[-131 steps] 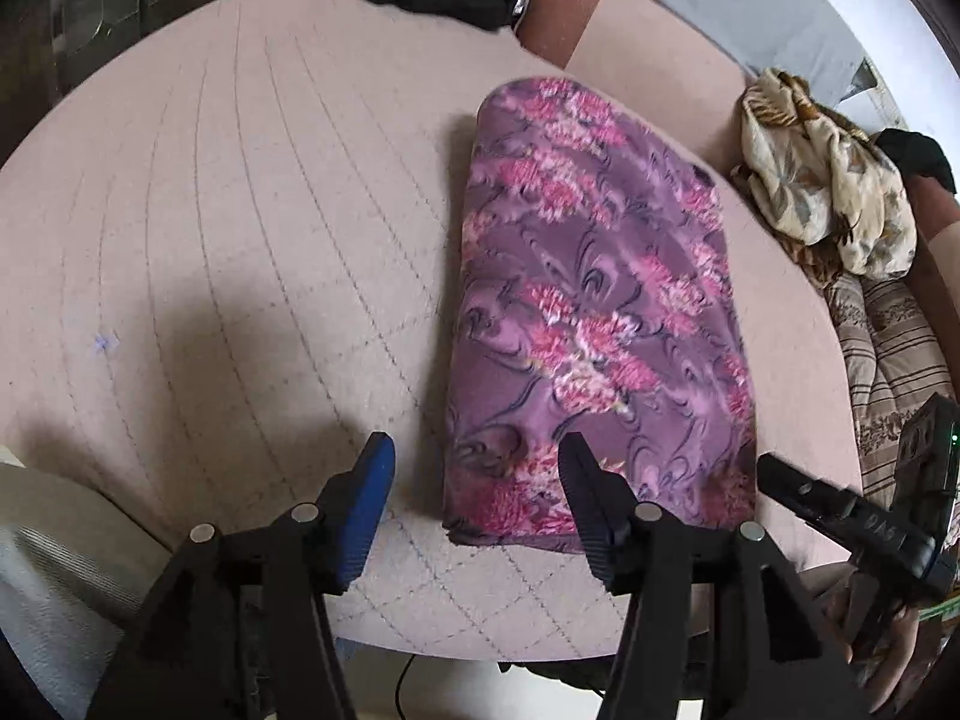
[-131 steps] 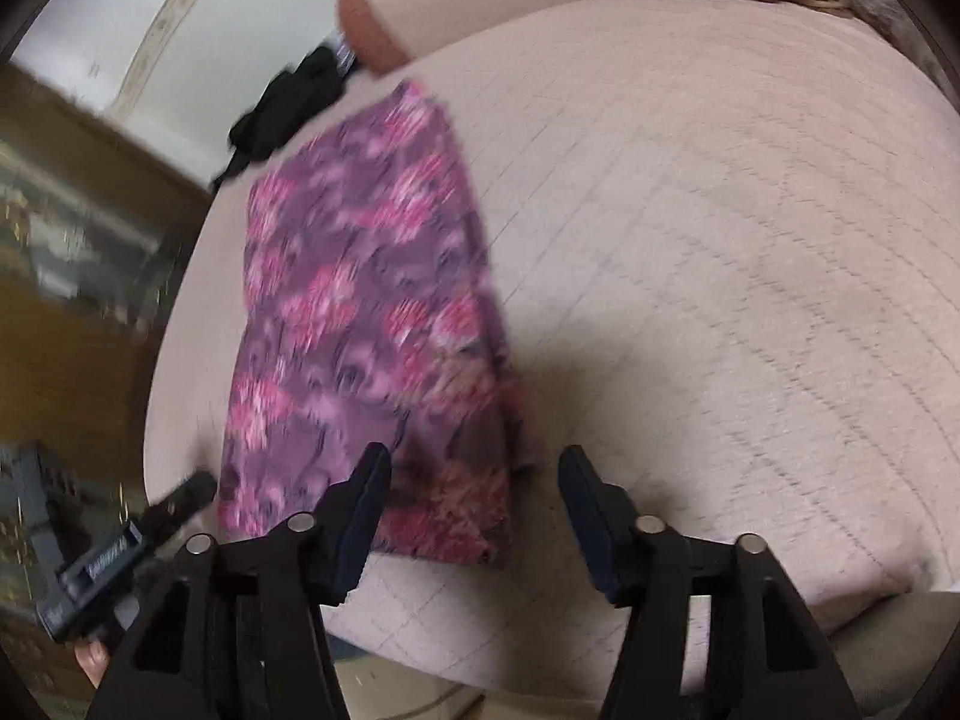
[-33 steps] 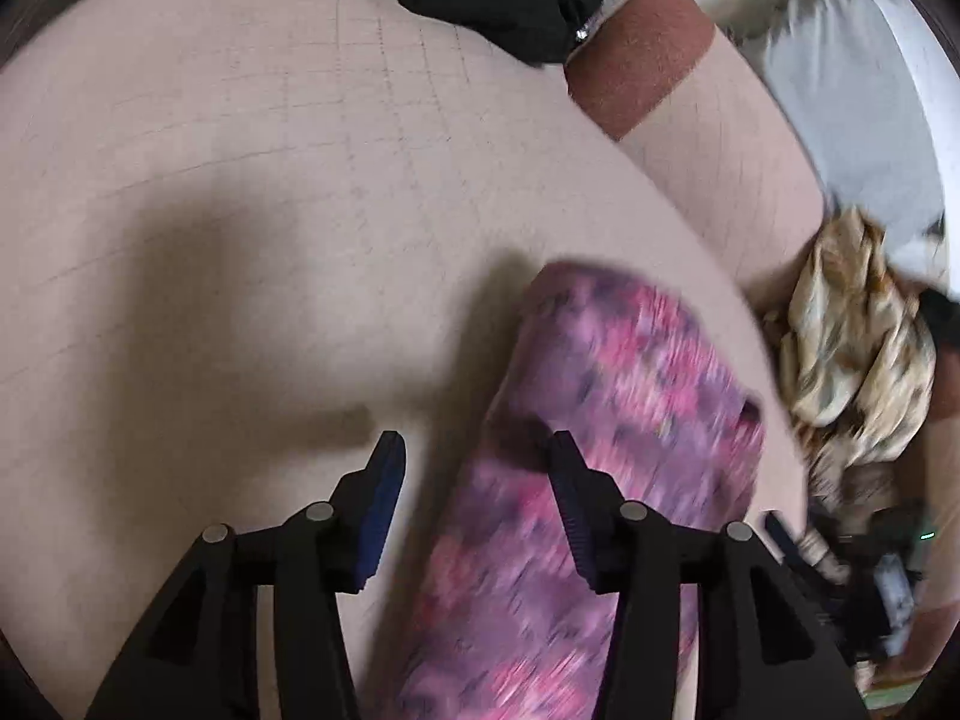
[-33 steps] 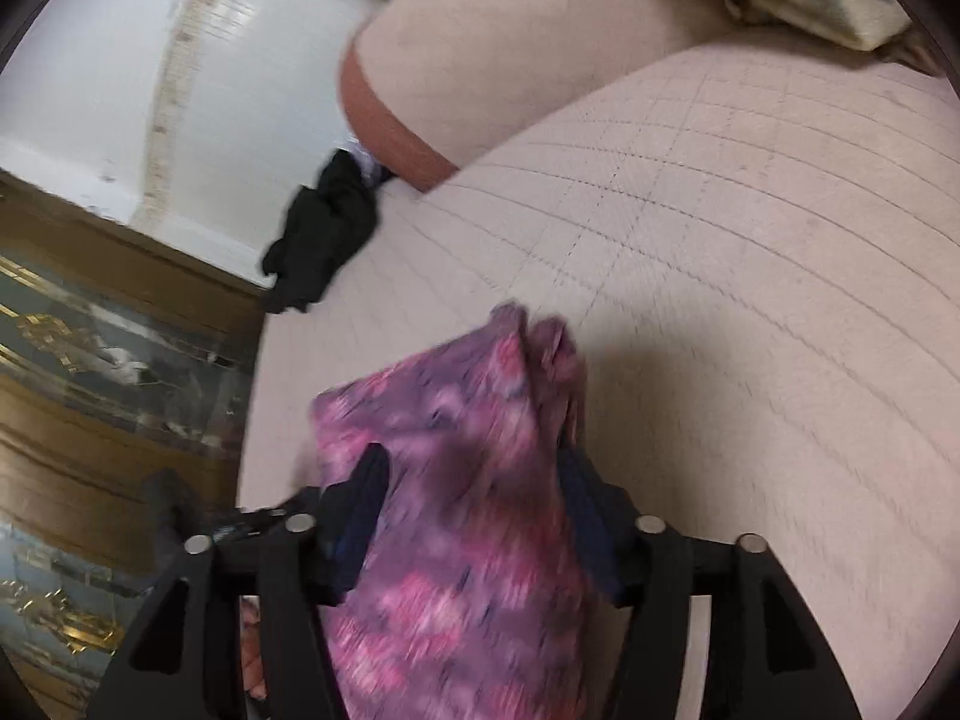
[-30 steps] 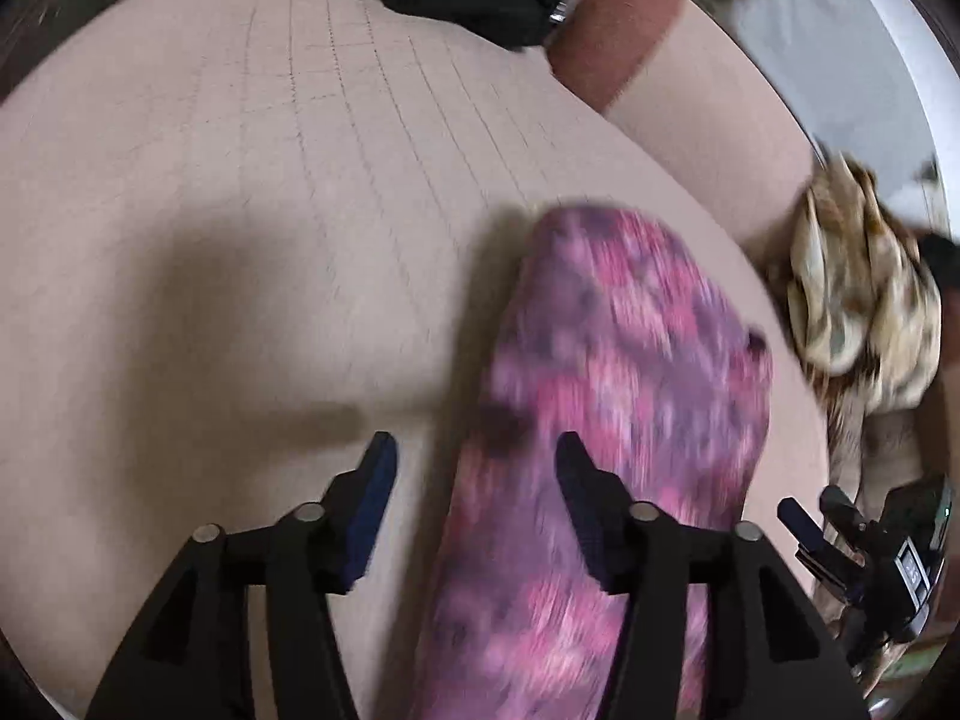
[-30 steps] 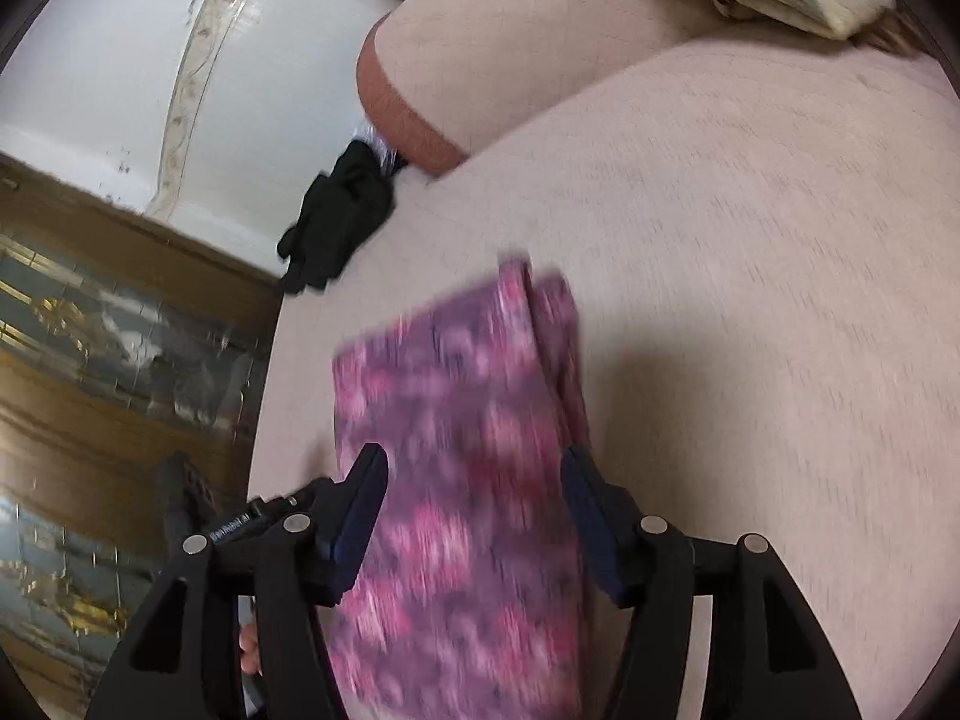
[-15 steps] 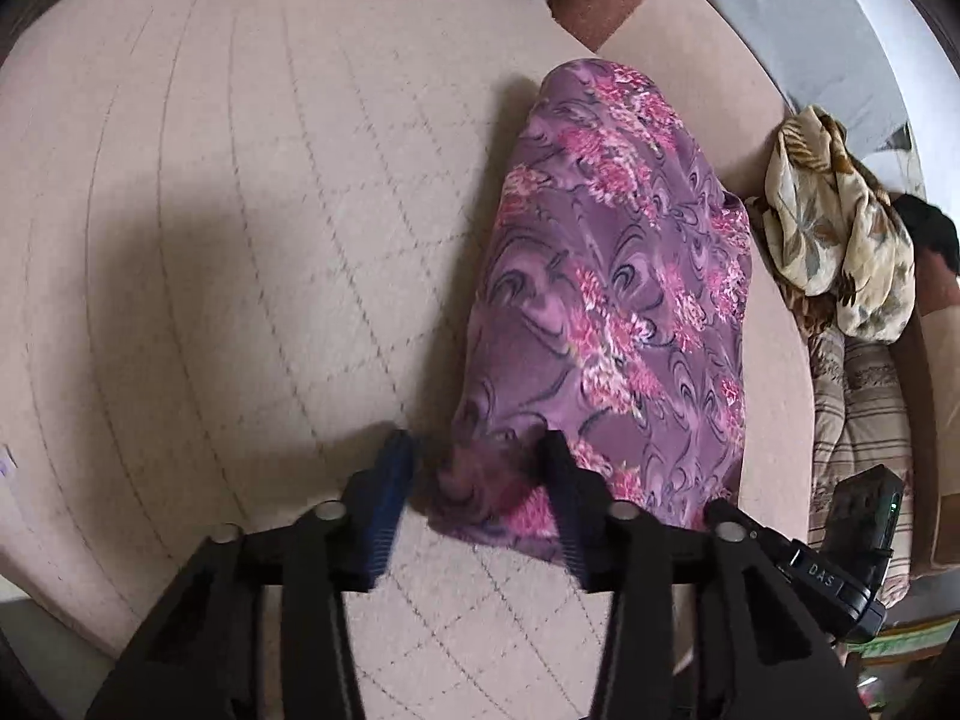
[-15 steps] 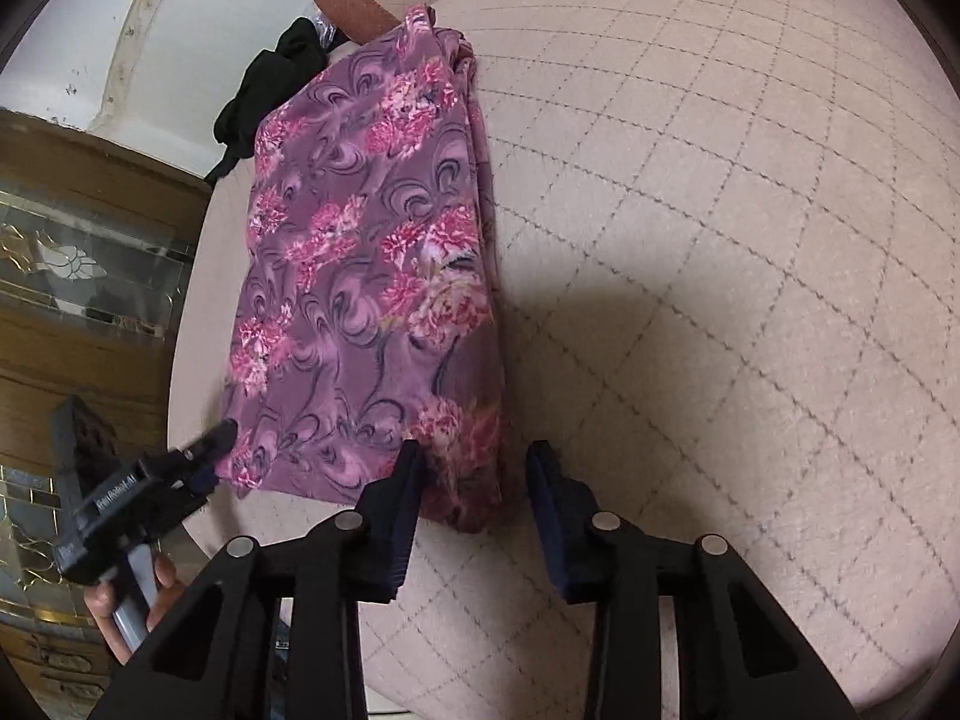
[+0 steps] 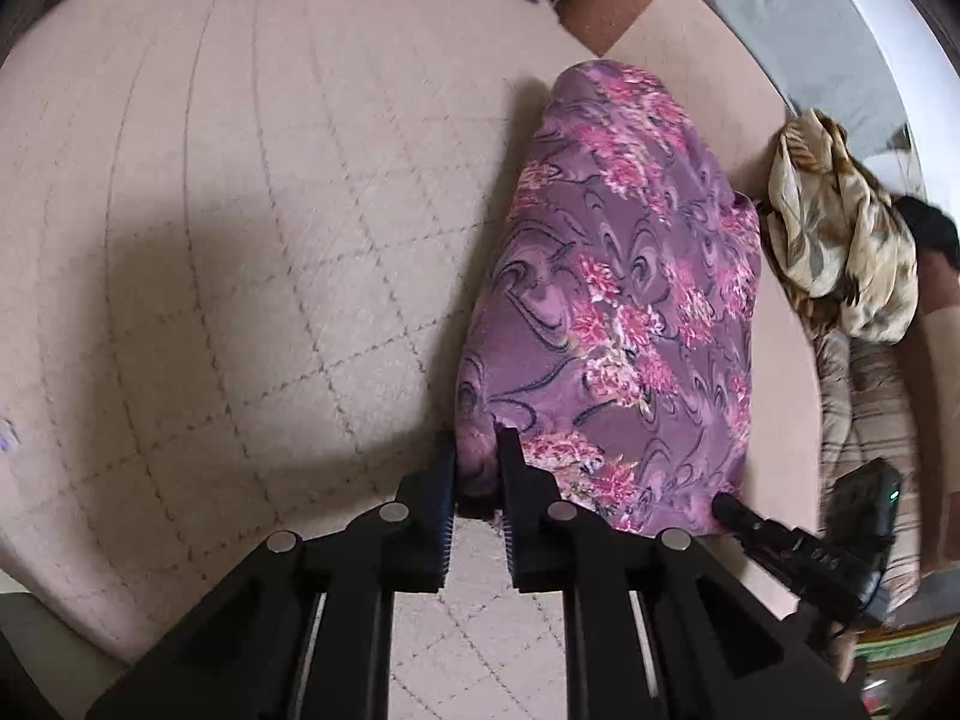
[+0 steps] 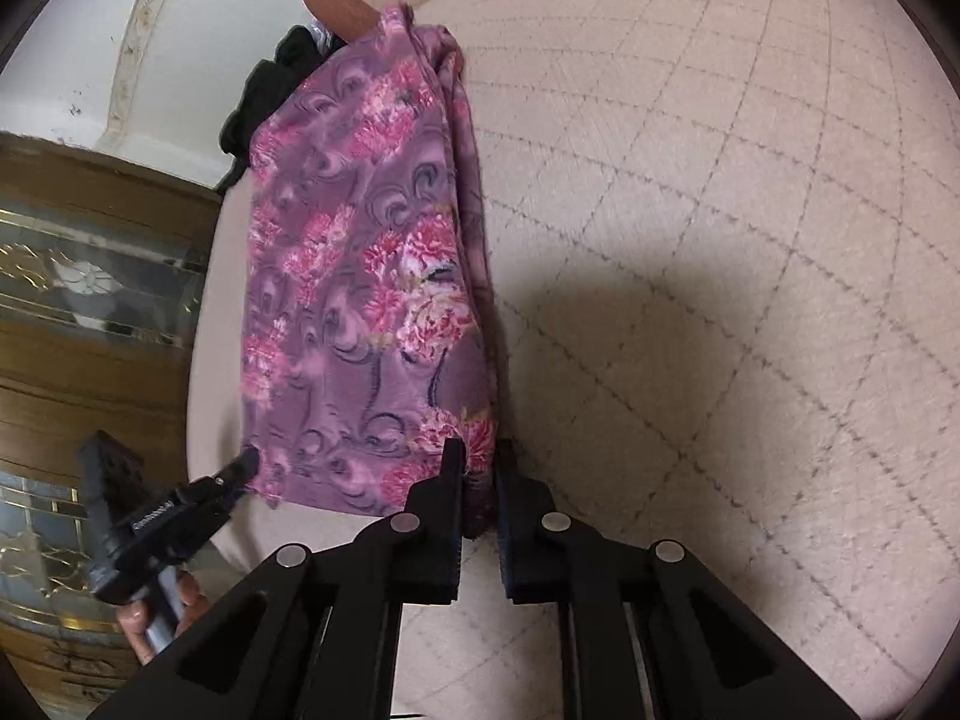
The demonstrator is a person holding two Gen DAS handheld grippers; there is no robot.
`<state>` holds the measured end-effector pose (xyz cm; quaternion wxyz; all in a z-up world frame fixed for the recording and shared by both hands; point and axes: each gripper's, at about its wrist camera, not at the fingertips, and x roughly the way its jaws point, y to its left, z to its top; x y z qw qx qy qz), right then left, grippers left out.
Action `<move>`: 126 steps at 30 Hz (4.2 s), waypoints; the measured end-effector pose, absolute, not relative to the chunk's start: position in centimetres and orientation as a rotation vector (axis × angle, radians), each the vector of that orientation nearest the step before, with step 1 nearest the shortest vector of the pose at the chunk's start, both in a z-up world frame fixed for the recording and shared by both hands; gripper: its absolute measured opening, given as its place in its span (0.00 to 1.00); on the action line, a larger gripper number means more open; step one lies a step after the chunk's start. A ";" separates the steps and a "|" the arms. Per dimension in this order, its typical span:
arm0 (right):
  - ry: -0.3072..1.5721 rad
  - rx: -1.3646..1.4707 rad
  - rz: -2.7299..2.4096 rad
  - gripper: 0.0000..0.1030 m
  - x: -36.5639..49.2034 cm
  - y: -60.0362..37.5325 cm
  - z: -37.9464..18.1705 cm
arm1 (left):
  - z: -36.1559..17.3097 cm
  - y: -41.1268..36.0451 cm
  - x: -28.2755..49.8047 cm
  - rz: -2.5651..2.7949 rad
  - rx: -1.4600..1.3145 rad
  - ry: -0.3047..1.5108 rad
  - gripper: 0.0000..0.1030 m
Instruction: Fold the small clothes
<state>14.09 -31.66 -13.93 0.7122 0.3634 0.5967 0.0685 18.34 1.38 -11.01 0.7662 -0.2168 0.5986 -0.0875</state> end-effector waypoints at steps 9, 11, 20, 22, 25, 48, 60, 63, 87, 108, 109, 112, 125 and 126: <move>1.265 0.753 0.086 0.66 10.4 -31.4 -11.2 | -9.1 0.0 14.0 0.010 -0.174 1.207 0.73; 1.264 0.731 0.057 0.69 9.5 -30.6 -10.8 | -9.3 -0.9 13.0 -0.005 -0.102 1.224 0.73; 1.310 0.624 -0.055 0.73 4.3 -28.0 -9.2 | -5.5 -3.2 7.9 0.005 0.119 1.071 0.82; 1.306 0.598 -0.071 0.73 3.1 -27.4 -8.7 | -4.4 -3.4 6.3 0.017 0.144 1.033 0.84; 1.266 0.522 -0.100 0.73 1.5 -26.3 -7.1 | -3.3 -4.1 4.8 0.045 0.211 0.989 0.84; 0.963 0.380 -0.077 0.80 -6.3 -22.1 11.6 | 10.5 -2.5 -3.7 0.020 0.070 0.885 0.89; 0.873 0.295 -0.059 0.81 -7.6 -20.6 17.3 | 14.6 -2.1 -5.6 0.028 0.065 0.838 0.90; 0.866 0.265 -0.065 0.81 -7.3 -20.4 18.1 | 15.5 -1.9 -6.1 0.028 0.058 0.816 0.90; 0.811 0.222 -0.079 0.82 -8.8 -20.1 20.9 | 18.4 -2.6 -7.4 -0.006 0.056 0.755 0.90; 0.794 0.215 -0.080 0.84 -9.4 -20.3 21.5 | 18.7 -3.1 -8.1 -0.010 0.058 0.745 0.91; 0.793 0.215 -0.082 0.84 -9.5 -20.3 21.5 | 18.8 -3.2 -8.2 -0.012 0.060 0.743 0.91; 0.793 0.216 -0.082 0.84 -9.5 -20.4 21.5 | 18.8 -3.1 -8.1 -0.021 0.069 0.744 0.91; 0.794 0.221 -0.105 0.84 -10.0 -20.0 21.6 | 18.7 -2.4 -7.5 -0.045 0.088 0.748 0.91; 0.795 0.222 -0.106 0.84 -9.9 -20.1 21.6 | 18.7 -2.4 -7.5 -0.046 0.089 0.749 0.91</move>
